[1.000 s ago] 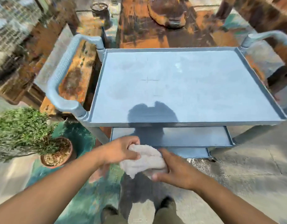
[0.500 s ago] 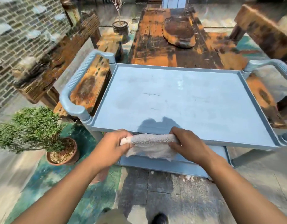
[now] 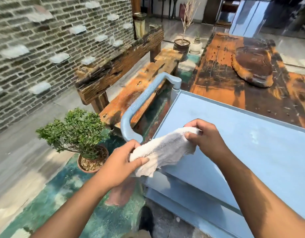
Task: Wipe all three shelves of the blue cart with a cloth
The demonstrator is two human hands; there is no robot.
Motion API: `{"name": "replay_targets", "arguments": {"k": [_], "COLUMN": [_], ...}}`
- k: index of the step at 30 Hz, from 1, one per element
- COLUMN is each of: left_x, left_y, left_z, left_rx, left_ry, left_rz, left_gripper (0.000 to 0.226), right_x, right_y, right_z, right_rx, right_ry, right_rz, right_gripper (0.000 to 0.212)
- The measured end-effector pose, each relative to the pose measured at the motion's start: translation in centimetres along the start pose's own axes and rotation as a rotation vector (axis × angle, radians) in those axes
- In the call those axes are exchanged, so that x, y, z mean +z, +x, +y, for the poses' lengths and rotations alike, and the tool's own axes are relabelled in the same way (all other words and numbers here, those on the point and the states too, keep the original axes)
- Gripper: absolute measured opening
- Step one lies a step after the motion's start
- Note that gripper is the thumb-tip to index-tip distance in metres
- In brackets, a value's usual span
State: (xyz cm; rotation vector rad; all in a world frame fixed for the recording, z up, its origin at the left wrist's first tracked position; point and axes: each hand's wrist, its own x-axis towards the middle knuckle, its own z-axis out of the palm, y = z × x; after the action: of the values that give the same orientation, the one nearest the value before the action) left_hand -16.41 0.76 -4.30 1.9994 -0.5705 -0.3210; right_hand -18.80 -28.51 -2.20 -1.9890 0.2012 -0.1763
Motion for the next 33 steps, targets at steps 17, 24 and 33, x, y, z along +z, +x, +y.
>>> {"name": "replay_targets", "arguments": {"k": [17,24,33], "left_x": [-7.7,-8.3,-10.3], "left_y": [7.9,9.9,12.0], "left_z": [-8.6,-9.1,-9.5], "left_rx": [-0.308,-0.424,-0.587], "left_ry": [-0.22,-0.321,-0.221], "left_rz": [0.307,0.316,0.031], "left_gripper": [0.018,0.026,0.031], "right_x": [13.1,16.9,17.8], "right_y": [23.7,26.0,26.8], "right_z": [-4.3,-3.6,-4.7], "right_rx": [-0.064,-0.117,-0.053], "right_ry": [-0.187,-0.381,-0.501], "right_rz": [-0.187,-0.072,-0.043], "right_gripper": [0.025,0.009,0.018]}}
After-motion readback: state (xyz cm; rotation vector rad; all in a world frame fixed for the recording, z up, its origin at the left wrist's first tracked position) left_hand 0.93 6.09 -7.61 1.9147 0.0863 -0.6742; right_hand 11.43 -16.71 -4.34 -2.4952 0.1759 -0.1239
